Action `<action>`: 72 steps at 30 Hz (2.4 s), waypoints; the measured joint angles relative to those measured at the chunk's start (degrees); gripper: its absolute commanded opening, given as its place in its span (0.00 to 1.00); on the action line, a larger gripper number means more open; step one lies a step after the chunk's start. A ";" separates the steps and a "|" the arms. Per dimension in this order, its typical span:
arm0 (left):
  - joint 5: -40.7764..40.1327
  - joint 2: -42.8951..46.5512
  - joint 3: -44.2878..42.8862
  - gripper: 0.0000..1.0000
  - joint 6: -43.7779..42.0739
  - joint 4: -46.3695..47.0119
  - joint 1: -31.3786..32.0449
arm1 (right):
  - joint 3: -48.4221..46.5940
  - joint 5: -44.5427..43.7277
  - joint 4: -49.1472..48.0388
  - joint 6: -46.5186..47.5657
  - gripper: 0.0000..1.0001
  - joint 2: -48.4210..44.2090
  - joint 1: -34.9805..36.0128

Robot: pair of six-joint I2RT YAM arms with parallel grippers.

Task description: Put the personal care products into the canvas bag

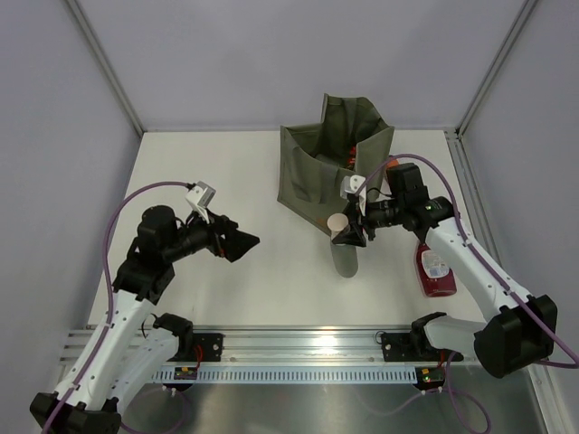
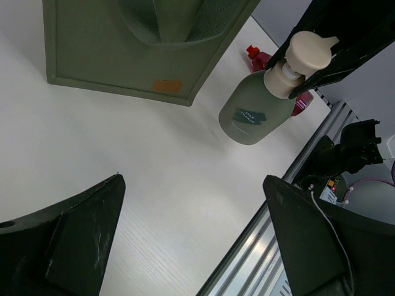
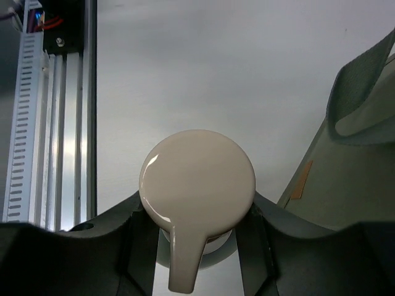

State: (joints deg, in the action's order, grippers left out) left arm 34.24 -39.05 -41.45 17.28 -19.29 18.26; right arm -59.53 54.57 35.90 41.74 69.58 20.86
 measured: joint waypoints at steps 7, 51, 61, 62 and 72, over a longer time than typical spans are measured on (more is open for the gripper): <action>0.55 -0.44 0.00 0.99 0.72 1.01 0.00 | -4.13 4.68 -3.69 -9.11 0.00 0.35 -0.11; 0.28 -4.17 -0.33 0.99 -4.90 -2.43 0.00 | -32.98 -11.78 -22.80 -36.09 0.16 31.71 -8.20; -0.59 -4.17 -0.94 0.99 -6.49 -3.85 0.00 | -29.03 -15.82 -20.98 -29.49 0.99 27.21 -7.72; -0.85 -4.17 -1.01 0.99 -6.75 -3.96 0.00 | -29.24 -16.57 -20.06 -28.57 0.99 26.53 -7.69; -2.97 -4.74 -2.49 0.99 -8.04 -5.18 0.00 | -40.50 -20.57 -8.76 -30.73 0.99 19.61 -9.35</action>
State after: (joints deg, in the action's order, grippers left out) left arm 31.27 -43.79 -43.94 9.23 -24.47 18.26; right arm -100.03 34.00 27.14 11.00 89.19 11.51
